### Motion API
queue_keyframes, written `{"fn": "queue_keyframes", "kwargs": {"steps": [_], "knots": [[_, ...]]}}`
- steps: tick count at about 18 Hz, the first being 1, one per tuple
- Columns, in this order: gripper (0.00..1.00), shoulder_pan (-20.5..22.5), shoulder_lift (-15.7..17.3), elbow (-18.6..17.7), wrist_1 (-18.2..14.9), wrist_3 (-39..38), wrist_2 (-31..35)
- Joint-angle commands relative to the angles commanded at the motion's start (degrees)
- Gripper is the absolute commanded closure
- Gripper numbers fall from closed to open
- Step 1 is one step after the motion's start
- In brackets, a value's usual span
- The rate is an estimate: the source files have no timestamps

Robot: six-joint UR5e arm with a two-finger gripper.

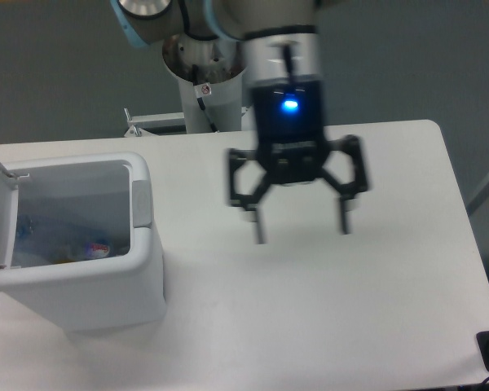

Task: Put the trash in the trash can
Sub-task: 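Carry the bottle to the white bin and drop it inside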

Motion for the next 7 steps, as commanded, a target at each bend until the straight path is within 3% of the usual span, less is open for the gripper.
{"fn": "queue_keyframes", "kwargs": {"steps": [3,4,7], "knots": [[0.0,0.09,2.1,-2.47,-6.67,11.17,8.93],[0.0,0.26,2.37,-2.48,-11.66,15.82,13.24],[0.0,0.88,2.99,-1.86,-15.13,19.99,16.0]]}}
